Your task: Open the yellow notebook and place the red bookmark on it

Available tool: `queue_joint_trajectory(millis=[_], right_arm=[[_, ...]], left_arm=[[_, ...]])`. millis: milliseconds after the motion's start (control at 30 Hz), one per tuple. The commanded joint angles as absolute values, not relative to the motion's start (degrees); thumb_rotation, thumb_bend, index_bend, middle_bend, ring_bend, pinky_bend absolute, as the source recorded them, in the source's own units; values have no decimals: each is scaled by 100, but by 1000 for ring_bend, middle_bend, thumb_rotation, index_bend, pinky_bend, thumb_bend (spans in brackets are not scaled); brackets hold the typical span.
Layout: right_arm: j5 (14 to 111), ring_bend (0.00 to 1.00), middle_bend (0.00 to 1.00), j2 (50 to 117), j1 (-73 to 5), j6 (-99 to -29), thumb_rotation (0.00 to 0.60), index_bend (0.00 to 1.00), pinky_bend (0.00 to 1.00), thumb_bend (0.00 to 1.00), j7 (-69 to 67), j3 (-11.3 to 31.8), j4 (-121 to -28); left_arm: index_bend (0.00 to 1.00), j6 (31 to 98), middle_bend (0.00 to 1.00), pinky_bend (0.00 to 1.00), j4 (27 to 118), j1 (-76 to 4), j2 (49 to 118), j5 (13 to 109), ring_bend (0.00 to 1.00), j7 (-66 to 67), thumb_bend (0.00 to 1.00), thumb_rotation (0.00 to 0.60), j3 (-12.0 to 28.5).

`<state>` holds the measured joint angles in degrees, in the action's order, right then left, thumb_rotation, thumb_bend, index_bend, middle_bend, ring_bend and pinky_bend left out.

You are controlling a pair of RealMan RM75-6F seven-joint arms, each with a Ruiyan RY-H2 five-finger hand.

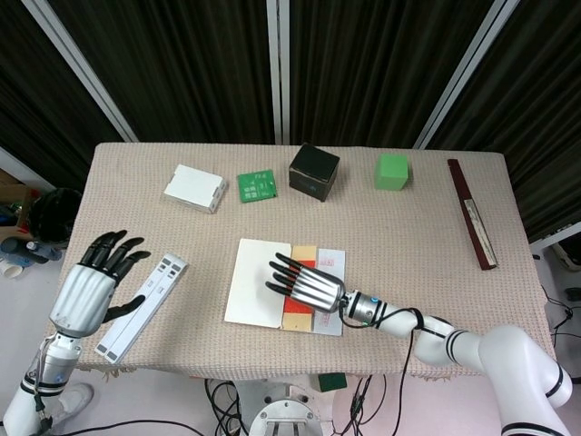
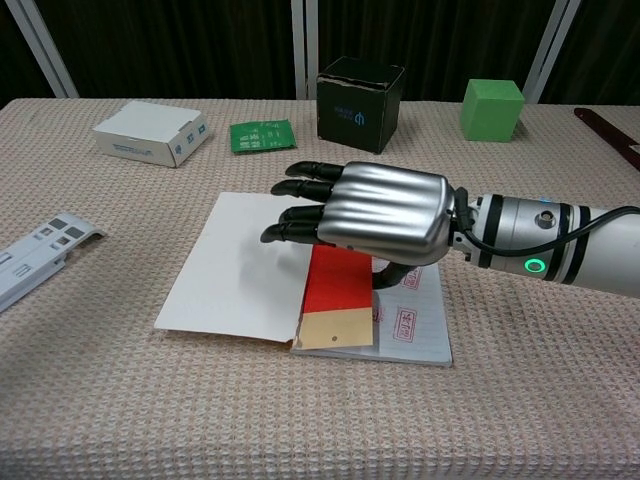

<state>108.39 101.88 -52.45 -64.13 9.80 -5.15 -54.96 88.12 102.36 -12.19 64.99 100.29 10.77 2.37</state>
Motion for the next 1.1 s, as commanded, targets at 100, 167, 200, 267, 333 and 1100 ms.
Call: queue_joint_trajectory(millis=[100,167,200,267,333,1100], right_arm=[[10820,15,178,10193,-5249,-6410,600,122,0,220,1007,-511,-5516],[10811,15,178,10164,-5253,-6407,600,119,0,220,1018,-510,-5551],[10812,15,178,10139,-5252,-6411,600,116,0,220,1028,-514,-5577],[10806,15,177,10068,-5248,-6408,600,111,0,218,1047,-525,-5666],[10790,12,172,10005,-5244,-6403,600,106,0,196,1080,-519,-5746],[10614,2,162,9782,-5222,-6185,600,79,0,141,1343,-493,-6147]], left_arm=[[281,8826,204,161,10214,-1203,6504,10033,112,1064,13,600,225],[281,8837,204,161,10211,-1197,6505,10038,112,1058,14,600,225],[281,8841,204,161,10210,-1196,6505,10041,112,1056,14,600,225],[281,8847,204,161,10209,-1196,6504,10047,113,1057,15,600,229],[281,8844,204,161,10214,-1202,6502,10053,113,1056,14,600,235],[281,8836,204,161,10182,-1214,6542,10070,112,1050,19,600,245]])
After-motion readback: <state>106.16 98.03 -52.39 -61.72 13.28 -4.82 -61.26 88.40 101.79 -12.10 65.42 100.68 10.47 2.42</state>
